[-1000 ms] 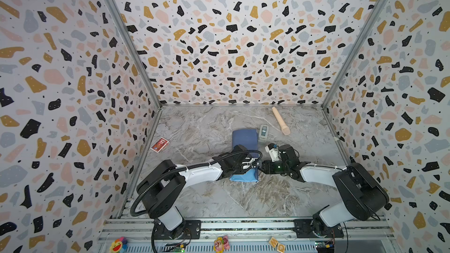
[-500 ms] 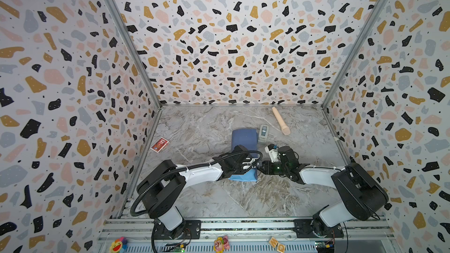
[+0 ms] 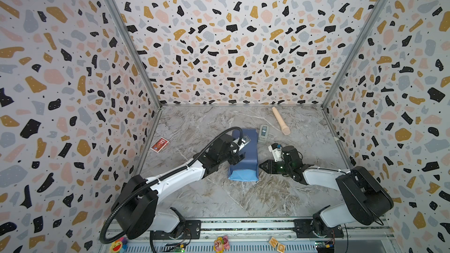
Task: Wrap the gift box in paper
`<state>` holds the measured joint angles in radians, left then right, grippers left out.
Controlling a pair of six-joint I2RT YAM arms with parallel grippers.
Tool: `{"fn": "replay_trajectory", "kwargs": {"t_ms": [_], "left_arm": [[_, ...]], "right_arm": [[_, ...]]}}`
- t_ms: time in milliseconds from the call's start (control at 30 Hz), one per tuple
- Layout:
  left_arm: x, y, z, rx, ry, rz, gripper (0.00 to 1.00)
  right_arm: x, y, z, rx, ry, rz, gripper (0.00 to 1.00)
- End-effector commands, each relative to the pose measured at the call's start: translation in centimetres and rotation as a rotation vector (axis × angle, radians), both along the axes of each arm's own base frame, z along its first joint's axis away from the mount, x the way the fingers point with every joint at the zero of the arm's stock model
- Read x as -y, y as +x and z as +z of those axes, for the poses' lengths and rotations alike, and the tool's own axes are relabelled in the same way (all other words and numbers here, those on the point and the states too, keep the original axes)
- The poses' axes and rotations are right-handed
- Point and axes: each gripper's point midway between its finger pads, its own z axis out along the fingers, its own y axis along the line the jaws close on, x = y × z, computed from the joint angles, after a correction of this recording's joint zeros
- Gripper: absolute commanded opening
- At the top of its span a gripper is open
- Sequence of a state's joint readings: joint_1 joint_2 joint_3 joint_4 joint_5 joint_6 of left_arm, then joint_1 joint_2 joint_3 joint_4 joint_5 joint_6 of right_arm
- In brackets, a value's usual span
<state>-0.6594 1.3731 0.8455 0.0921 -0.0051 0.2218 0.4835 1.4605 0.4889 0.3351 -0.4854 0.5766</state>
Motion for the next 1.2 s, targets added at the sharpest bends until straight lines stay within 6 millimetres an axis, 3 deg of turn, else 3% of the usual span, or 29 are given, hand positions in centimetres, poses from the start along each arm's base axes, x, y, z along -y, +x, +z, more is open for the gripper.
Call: {"fn": "replay_trajectory", "kwargs": {"t_ms": [0, 200, 367, 633, 800, 1000, 1167], "left_arm": [[-1.2, 1.7, -0.8, -0.243, -0.318, 0.249, 0.82], [0.8, 1.0, -4.6, -0.470, -0.363, 0.242, 0.77], [2.2, -1.1, -5.7, -0.560, -0.461, 0.204, 0.74], [2.4, -2.8, -5.8, -0.610, -0.547, 0.179, 0.73], [1.9, -3.6, -6.3, -0.624, -0.562, 0.187, 0.73], [1.3, -4.7, -5.8, -0.597, -0.569, 0.160, 0.73], [-0.9, -6.0, -6.4, -0.543, -0.526, 0.195, 0.73]], "right_arm": [[0.3, -0.2, 0.4, 0.020, -0.011, 0.008, 0.34], [0.8, 0.2, 0.3, 0.025, -0.023, 0.008, 0.34], [1.5, 1.0, 0.2, 0.024, -0.049, 0.000, 0.35], [1.6, 5.9, 1.4, 0.082, -0.083, -0.079, 0.34], [-0.1, 8.0, 1.9, 0.085, -0.050, -0.065, 0.34], [-3.3, 7.5, 2.2, 0.088, -0.024, 0.031, 0.34], [-4.4, 7.1, 1.7, 0.076, -0.032, 0.074, 0.34]]}}
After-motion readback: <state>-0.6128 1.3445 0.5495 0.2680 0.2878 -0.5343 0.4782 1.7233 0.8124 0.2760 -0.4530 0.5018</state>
